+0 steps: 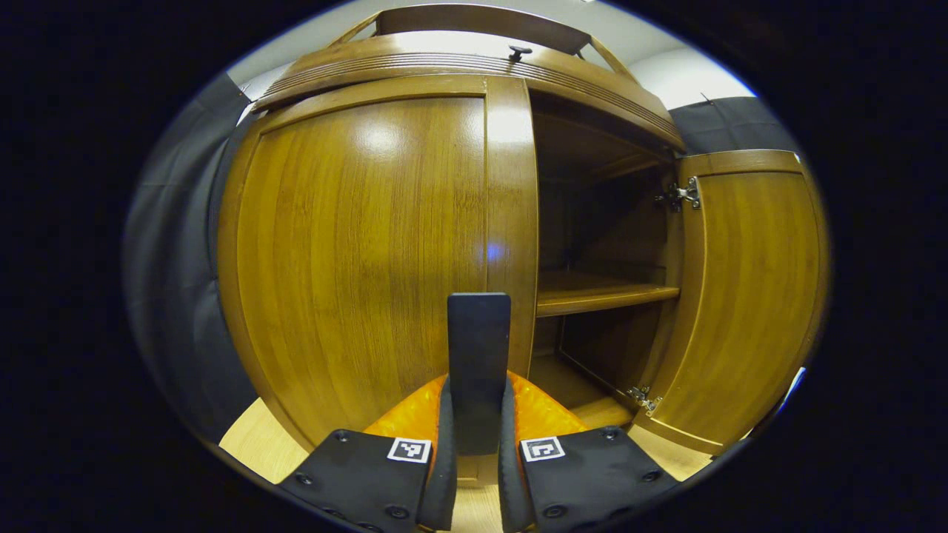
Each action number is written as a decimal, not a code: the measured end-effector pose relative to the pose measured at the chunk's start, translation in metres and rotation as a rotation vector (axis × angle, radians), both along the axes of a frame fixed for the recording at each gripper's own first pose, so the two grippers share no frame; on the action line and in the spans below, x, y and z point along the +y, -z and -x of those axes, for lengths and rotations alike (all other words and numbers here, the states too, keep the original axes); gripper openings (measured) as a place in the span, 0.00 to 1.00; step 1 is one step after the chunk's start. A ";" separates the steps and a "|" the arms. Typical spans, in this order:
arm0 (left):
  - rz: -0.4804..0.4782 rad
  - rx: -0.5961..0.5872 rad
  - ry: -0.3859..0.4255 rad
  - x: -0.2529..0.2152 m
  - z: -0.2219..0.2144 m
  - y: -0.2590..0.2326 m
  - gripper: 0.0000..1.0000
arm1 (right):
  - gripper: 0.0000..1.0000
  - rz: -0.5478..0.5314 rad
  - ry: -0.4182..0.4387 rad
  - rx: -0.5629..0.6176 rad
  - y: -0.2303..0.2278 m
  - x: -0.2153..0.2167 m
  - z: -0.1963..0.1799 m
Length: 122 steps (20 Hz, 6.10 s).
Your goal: Open the right door of the double-door shoe cabinet with the right hand, and open the left door with the left hand.
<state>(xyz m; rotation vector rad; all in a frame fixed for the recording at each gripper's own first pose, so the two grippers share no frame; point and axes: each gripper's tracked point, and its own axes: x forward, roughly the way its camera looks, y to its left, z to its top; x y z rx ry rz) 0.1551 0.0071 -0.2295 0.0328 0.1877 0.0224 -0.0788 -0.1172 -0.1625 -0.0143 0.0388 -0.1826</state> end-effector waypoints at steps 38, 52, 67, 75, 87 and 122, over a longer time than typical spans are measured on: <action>-0.062 -0.045 -0.107 0.129 0.208 -0.037 0.17 | 0.88 -0.006 -0.124 0.007 0.003 0.069 -0.019; -0.079 -0.042 -0.146 0.167 0.227 -0.039 0.17 | 0.88 -0.002 -0.159 0.013 0.005 0.094 -0.028; -0.113 -0.089 -0.289 0.220 0.263 -0.070 0.17 | 0.88 -0.001 -0.195 0.009 0.004 0.115 -0.033; -0.099 -0.124 -0.306 0.206 0.288 -0.098 0.07 | 0.88 -0.004 -0.232 0.012 0.000 0.133 -0.038; -0.093 -0.129 -0.231 0.140 0.265 -0.139 0.07 | 0.88 -0.019 -0.248 -0.014 -0.036 0.135 -0.050; -0.073 -0.153 -0.075 0.048 0.168 -0.172 0.96 | 0.77 -0.013 -0.223 -0.028 -0.065 0.100 -0.076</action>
